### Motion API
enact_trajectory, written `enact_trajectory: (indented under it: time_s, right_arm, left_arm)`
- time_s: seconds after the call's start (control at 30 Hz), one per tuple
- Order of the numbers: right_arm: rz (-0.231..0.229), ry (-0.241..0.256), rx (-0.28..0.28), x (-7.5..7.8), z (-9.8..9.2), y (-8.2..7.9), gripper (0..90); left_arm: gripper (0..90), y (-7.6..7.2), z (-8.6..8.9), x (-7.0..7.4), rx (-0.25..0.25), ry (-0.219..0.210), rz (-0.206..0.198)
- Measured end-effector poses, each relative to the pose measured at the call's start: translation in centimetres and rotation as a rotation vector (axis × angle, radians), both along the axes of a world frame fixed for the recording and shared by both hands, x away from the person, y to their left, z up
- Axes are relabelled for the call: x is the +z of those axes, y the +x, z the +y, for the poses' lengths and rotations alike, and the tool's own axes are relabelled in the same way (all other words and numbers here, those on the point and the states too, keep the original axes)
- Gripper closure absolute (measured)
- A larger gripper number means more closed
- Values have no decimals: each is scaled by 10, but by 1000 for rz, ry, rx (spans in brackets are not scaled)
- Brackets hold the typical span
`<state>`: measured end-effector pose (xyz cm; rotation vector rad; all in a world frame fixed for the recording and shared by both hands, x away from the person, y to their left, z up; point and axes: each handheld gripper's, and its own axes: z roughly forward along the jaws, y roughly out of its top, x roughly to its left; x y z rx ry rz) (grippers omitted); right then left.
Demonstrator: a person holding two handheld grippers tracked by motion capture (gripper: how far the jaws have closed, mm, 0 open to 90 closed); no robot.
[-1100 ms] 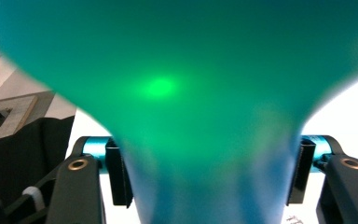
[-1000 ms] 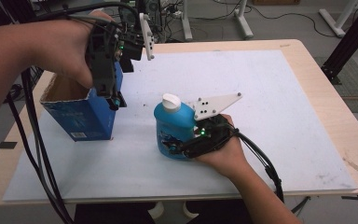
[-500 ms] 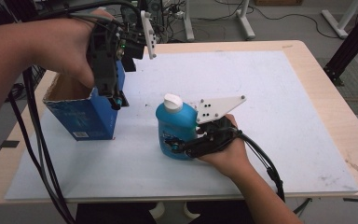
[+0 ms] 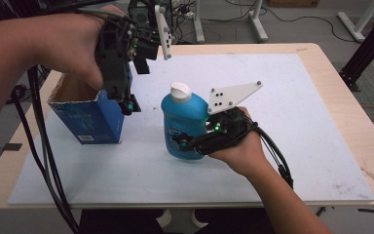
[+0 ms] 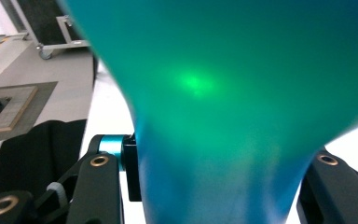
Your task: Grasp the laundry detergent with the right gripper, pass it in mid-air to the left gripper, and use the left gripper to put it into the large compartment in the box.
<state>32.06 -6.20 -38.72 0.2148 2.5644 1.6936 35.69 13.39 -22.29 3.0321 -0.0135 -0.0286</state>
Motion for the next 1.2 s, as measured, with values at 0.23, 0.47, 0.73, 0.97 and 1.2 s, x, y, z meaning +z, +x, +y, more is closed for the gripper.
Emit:
enact_trajectory:
  time_s: [0.23,0.47,0.73,0.97,1.2]
  right_arm:
    - [-3,-37,26,16,9,-1,459]
    - [9,-45,51,28,17,1,459]
    - [10,-52,73,33,26,1,459]
    - [14,-45,96,38,30,1,460]
    - [20,-43,100,39,30,2,459]
  left_arm:
    - [18,-7,-11,5,-7,21,21]
    - [18,-15,-24,9,-11,25,20]
    - [18,-19,-34,9,-1,37,34]
    - [18,-22,-42,7,7,51,36]
    - [18,-24,-50,6,26,72,43]
